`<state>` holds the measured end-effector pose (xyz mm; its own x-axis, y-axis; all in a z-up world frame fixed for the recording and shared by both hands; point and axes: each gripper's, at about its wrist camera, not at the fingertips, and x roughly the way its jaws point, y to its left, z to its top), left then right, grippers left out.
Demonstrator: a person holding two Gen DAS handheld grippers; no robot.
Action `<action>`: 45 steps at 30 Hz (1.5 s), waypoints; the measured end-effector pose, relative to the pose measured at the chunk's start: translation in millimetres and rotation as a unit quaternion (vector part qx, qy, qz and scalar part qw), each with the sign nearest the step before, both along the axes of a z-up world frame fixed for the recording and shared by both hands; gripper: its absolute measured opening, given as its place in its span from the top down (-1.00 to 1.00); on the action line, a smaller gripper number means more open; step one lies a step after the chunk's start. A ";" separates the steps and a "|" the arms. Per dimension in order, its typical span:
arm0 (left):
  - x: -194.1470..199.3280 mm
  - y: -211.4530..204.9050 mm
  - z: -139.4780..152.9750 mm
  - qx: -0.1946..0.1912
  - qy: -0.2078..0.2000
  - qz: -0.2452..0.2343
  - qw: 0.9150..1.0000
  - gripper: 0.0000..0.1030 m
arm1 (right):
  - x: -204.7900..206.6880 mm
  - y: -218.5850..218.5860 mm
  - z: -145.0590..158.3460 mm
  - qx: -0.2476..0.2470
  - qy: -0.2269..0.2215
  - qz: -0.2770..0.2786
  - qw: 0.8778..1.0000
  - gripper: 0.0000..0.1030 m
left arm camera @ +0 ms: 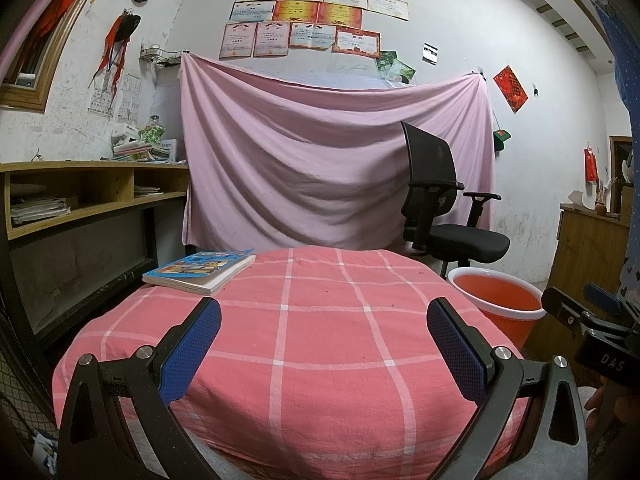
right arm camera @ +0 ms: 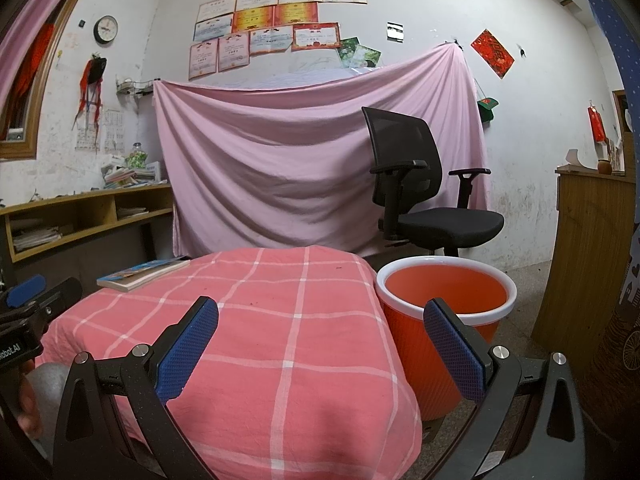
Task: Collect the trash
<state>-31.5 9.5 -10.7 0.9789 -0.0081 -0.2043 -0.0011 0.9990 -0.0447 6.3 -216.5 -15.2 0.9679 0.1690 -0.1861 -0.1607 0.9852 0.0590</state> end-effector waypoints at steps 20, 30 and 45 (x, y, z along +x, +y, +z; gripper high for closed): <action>-1.5 -1.7 0.7 -0.004 0.000 0.002 1.000 -0.96 | 0.8 3.5 -7.2 -0.001 0.003 0.001 1.000 -1.00; -1.4 -1.1 0.5 -0.004 0.000 0.002 1.000 -0.96 | 1.0 4.9 -7.3 -0.002 0.004 0.002 1.000 -1.00; -1.4 -3.2 0.4 -0.005 0.003 -0.001 1.000 -0.96 | 0.8 5.4 -7.6 -0.002 0.004 0.002 1.000 -1.00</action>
<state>-32.9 6.2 -10.3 0.9774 -0.0117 -0.2111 0.0002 0.9985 -0.0545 7.2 -211.2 -22.7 0.9655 0.1719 -0.1955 -0.1640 0.9849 0.0558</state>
